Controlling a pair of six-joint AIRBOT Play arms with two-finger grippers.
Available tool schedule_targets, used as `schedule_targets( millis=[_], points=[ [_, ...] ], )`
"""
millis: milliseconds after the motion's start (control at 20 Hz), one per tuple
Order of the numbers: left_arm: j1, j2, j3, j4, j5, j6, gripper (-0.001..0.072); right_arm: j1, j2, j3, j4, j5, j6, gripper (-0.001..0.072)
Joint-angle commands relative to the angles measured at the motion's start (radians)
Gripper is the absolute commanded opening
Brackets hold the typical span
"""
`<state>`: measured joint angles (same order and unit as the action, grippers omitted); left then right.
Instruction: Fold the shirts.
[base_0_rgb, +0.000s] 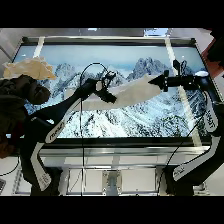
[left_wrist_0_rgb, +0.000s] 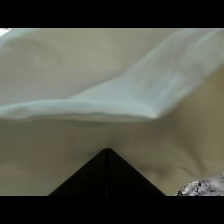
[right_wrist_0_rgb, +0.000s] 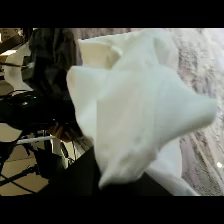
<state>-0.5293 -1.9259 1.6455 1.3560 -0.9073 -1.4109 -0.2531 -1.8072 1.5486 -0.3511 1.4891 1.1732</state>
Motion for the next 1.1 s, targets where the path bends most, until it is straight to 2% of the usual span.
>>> schedule_targets(
  millis=[0,200,300,400,500,750,950,1000,1050],
  points=[
    [0.0,-0.024,0.006,0.026,-0.021,-0.034,0.0012,0.091,0.038,0.101,0.034,0.016,0.051,0.0027],
    [0.006,-0.02,0.09,0.119,-0.089,-0.048,0.0012,0.262,0.038,0.199,0.032,-0.046,0.138,0.0027],
    [0.021,-0.012,0.183,0.346,-0.219,-0.129,0.0012,0.354,0.038,0.223,0.026,-0.105,0.15,0.0026],
    [0.051,-0.003,0.274,0.639,-0.385,-0.229,0.0012,0.447,0.038,0.23,0.023,-0.213,0.167,0.0026],
    [0.114,0.024,0.313,0.813,-0.498,-0.266,0.0012,0.55,0.035,0.23,-0.009,-0.348,0.166,0.0025],
    [0.314,0.123,0.313,0.761,-0.575,-0.287,0.0012,0.788,-0.026,0.23,-0.053,-0.692,0.166,0.0025],
    [0.373,0.157,0.313,0.706,-0.573,-0.284,0.0012,0.921,-0.151,0.23,0.017,-0.961,0.166,0.0028],
    [0.373,0.158,0.313,0.702,-0.574,-0.283,0.0012,0.941,-0.177,0.23,0.046,-1.056,0.166,0.0086],
    [0.373,0.158,0.313,0.69,-0.572,-0.28,0.0012,0.949,-0.192,0.23,0.085,-1.109,0.166,0.0301]
  ],
)
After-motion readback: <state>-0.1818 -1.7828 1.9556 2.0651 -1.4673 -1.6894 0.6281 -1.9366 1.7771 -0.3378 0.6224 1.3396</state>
